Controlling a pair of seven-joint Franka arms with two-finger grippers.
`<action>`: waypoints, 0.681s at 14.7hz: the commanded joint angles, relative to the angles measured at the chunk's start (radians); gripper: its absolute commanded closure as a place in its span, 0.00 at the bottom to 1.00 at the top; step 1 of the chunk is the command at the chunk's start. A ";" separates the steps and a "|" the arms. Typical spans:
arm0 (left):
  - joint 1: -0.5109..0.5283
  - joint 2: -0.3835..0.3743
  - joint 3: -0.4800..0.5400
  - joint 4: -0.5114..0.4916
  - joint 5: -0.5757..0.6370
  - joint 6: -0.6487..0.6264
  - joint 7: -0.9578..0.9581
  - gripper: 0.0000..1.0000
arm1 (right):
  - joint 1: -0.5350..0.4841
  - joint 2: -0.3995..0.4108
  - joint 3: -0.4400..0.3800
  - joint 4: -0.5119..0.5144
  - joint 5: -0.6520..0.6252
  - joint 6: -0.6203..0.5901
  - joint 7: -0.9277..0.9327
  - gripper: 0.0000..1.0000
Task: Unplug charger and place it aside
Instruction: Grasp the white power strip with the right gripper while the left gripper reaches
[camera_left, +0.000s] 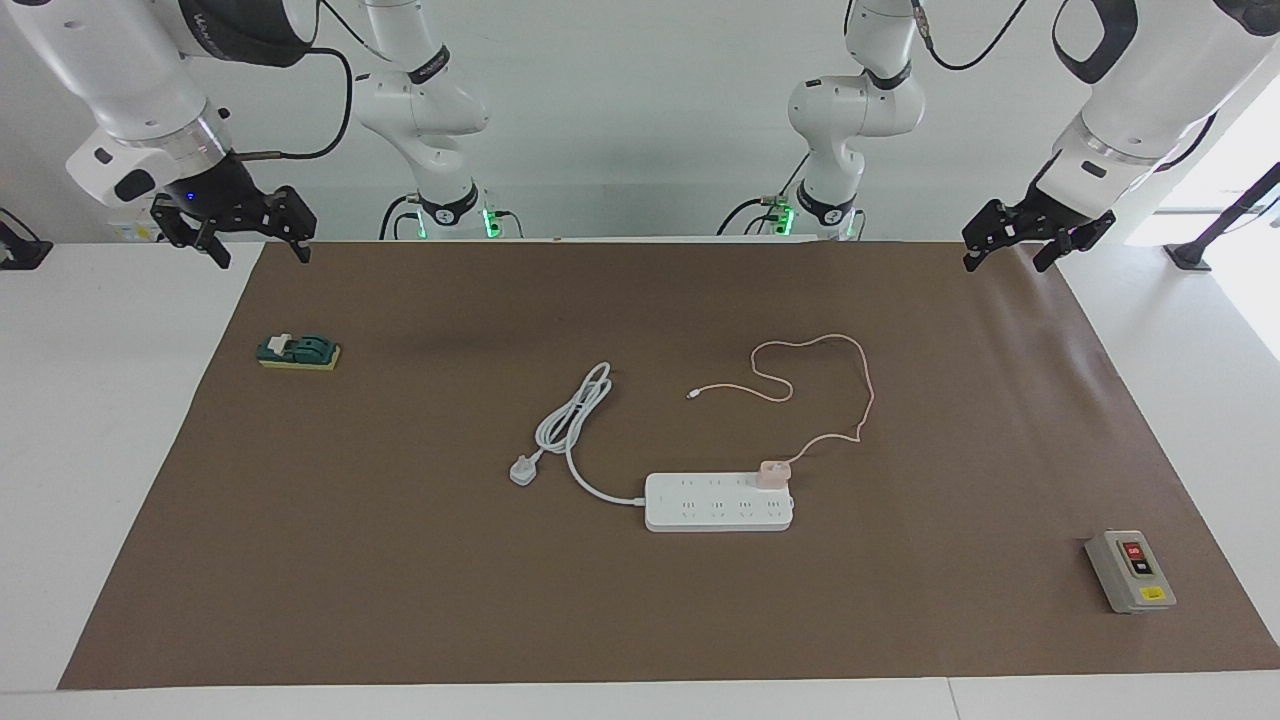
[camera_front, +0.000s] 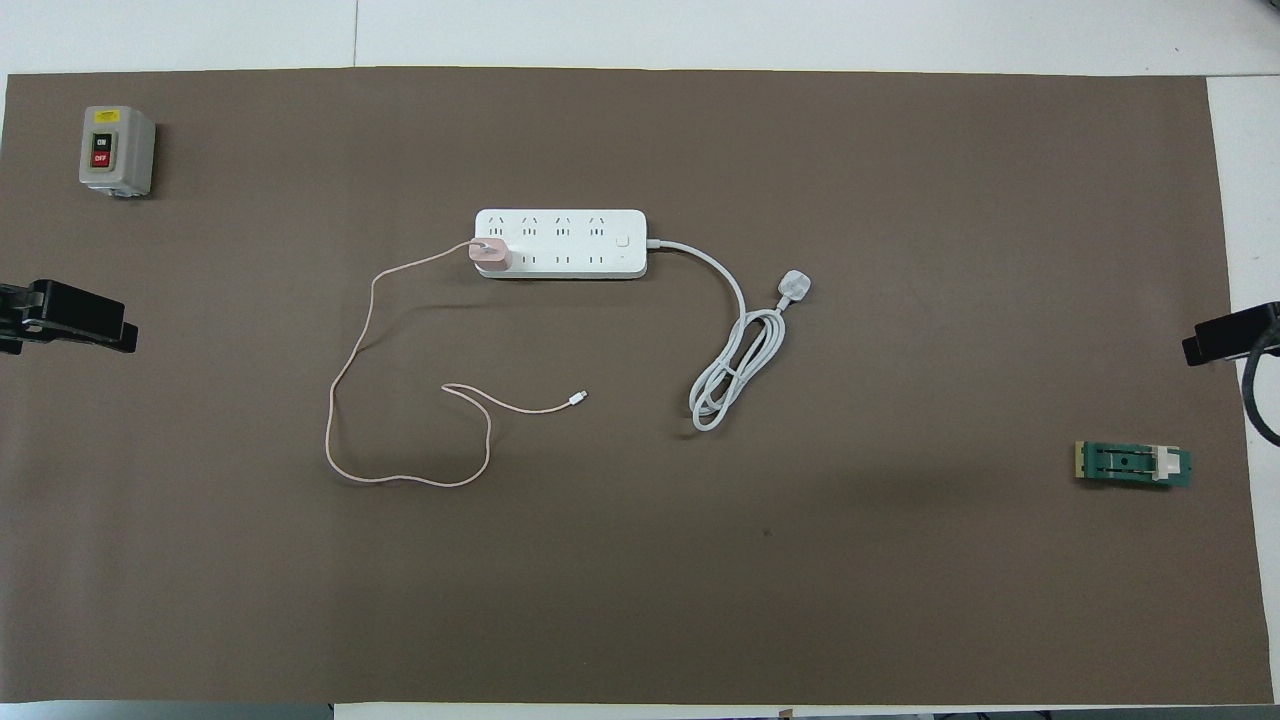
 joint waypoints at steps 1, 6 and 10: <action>-0.011 -0.031 0.002 -0.037 0.014 0.025 -0.036 0.00 | -0.012 0.005 0.008 0.010 -0.015 -0.011 0.015 0.00; -0.016 -0.034 0.002 -0.051 0.014 0.063 -0.319 0.00 | -0.008 -0.003 0.010 -0.013 -0.003 0.014 0.029 0.00; -0.101 0.029 -0.003 -0.037 0.006 0.142 -0.765 0.00 | 0.038 -0.014 0.021 -0.070 0.040 0.060 0.353 0.00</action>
